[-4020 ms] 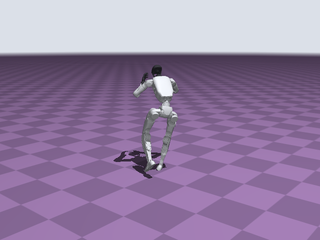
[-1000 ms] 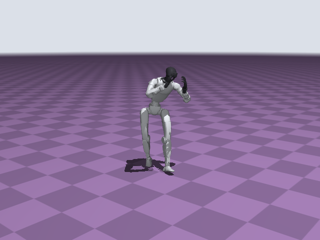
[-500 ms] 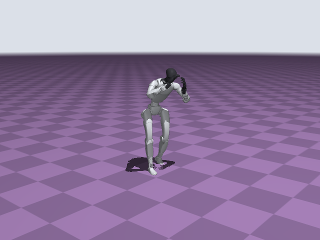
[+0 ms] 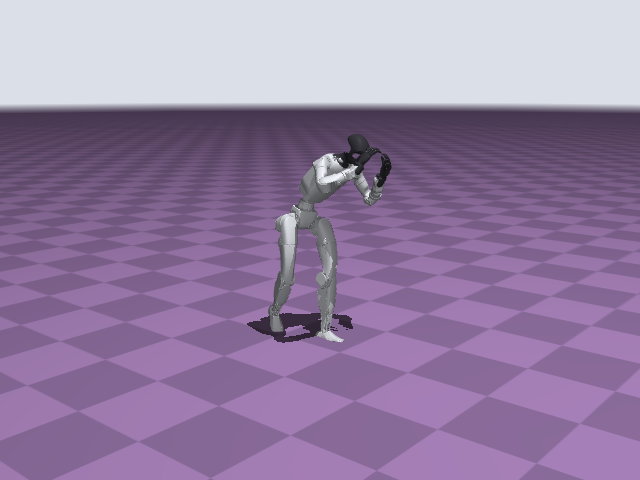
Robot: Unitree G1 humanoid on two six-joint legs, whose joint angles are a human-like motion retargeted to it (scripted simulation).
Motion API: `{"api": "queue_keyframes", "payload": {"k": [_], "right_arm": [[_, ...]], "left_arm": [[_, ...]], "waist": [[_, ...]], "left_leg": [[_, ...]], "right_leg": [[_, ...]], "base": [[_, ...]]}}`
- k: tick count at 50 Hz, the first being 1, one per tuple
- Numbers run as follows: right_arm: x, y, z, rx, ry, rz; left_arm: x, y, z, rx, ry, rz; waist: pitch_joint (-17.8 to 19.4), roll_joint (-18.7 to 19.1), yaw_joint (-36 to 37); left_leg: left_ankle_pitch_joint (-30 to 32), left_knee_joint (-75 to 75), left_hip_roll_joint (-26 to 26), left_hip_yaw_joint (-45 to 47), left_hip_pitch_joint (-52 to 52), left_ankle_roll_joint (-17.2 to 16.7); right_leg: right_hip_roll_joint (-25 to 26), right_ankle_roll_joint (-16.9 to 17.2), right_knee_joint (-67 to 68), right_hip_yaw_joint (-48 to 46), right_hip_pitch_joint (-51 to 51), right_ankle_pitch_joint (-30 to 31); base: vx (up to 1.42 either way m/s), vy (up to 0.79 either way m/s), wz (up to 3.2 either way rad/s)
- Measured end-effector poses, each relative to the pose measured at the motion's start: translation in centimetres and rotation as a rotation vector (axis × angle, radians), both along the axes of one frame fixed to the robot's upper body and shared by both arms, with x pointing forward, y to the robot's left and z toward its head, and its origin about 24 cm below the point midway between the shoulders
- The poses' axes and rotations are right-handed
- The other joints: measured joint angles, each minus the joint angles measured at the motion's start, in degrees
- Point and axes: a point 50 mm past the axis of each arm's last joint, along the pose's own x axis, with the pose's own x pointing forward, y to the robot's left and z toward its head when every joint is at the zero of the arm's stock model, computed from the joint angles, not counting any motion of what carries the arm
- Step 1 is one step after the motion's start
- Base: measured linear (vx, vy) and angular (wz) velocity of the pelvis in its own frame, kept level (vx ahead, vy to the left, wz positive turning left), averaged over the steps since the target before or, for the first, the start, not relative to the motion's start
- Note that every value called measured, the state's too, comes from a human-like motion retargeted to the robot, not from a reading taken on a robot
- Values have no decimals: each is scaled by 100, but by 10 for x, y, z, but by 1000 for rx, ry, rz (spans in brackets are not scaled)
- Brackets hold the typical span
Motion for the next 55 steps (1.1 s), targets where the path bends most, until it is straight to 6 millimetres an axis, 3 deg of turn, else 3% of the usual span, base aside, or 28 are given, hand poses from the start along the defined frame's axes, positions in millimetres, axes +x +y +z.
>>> {"api": "queue_keyframes", "payload": {"k": [3,5,7,12,17,20,23,26,30,33,36,40,43,45,47,48,50,55], "right_arm": [[-3,2,4,-29,-26,-49],[-4,2,6,-31,-42,-79],[-2,1,5,-19,-43,-92],[-1,0,5,-13,-43,-94],[4,0,2,-16,-22,-106],[4,2,3,-17,0,-86],[0,8,9,-12,5,-51],[-8,5,12,11,-2,18],[-11,17,16,-3,-11,52],[-7,10,12,10,-8,28],[-4,14,8,6,-2,29],[6,4,-8,36,63,57],[7,-2,-10,39,69,41],[6,-5,-10,29,66,20],[7,-4,-9,15,66,-10],[8,-5,-11,6,75,-23],[11,-4,-9,-15,81,-63],[15,-9,-12,18,100,-67]], "left_arm": [[-4,-5,3,-1,-22,-27],[-5,-8,4,3,-27,-48],[-3,-10,3,11,-22,-53],[0,-15,0,33,-34,-32],[5,-19,-3,35,-32,-18],[8,-18,-4,36,-25,12],[6,-12,-3,19,-14,23],[4,2,-4,-16,17,78],[-3,3,1,0,-18,63],[1,4,0,-28,7,50],[0,4,3,-30,7,11],[12,12,-10,-33,63,81],[11,7,-12,-24,71,70],[10,2,-11,-24,67,53],[8,-3,-7,-32,61,18],[8,-5,-8,-23,55,17],[7,-11,-6,-4,46,-53],[13,-19,-6,5,64,-103]], "waist": [[0,-48,-142],[0,51,-169],[0,203,-278],[0,372,-860],[0,192,-1703],[0,95,-1858],[0,-128,-1873],[0,-290,-1830],[0,-710,-1860],[0,-831,-1585],[0,-927,-1174],[0,-517,-406],[0,-158,-282],[0,-11,-353],[0,-71,-528],[0,2,-623],[0,191,-741],[0,526,-1100]], "left_leg": [[-519,1458,-218,-282,-700,411],[-867,2027,-303,-381,-849,398],[-1082,2057,-464,-551,-675,409],[-1168,1845,-1084,-1077,-199,209],[-1272,1524,-1990,-1707,697,-115],[-1548,2099,-2024,-1973,890,-221],[-903,3458,-2283,-1689,336,-201],[47,5117,-1865,-881,-545,-263],[-315,5922,-827,-89,-1774,310],[-453,4641,-795,-232,-1966,362],[-198,2158,-481,-111,-1626,296],[-434,36,188,627,-498,-209],[-125,-288,224,618,-74,-135],[-49,22,159,481,-103,131],[-197,445,-159,325,-253,436],[-446,811,-207,213,-314,367],[-701,1189,-317,-47,-424,282],[-889,1241,-764,-492,4,385]], "right_leg": [[-762,210,2232,-51,-1400,880],[-1354,-252,3046,-310,-1992,589],[-1481,-539,3019,-296,-2404,192],[-832,-110,539,681,-2908,278],[-1214,325,-3156,669,-2101,250],[-888,381,-3876,892,-1793,435],[-1096,381,-3654,979,-1688,987],[-1174,362,-2597,980,-1813,617],[-1083,377,-1684,778,-2000,146],[-1078,133,-1403,525,-1679,-238],[-797,201,-1451,351,-1321,-416],[-163,189,-1651,265,-52,-626],[-142,-279,-855,-72,64,-577],[-530,-519,448,-374,-409,-84],[-1188,-441,1886,-371,-1212,804],[-1297,-322,2356,-309,-1479,1095],[-1237,-123,2952,-24,-2148,1079],[-1164,-508,2251,497,-2963,592]], "base": [[67,9,85],[70,12,86],[67,14,124],[67,2,175],[76,-16,224],[75,-47,114],[70,-15,32],[73,-8,-15],[66,-25,14],[71,-15,21],[73,-11,-36],[90,8,-49],[75,23,52],[68,22,114],[69,16,142],[71,14,147],[68,14,133],[67,16,115]]}}
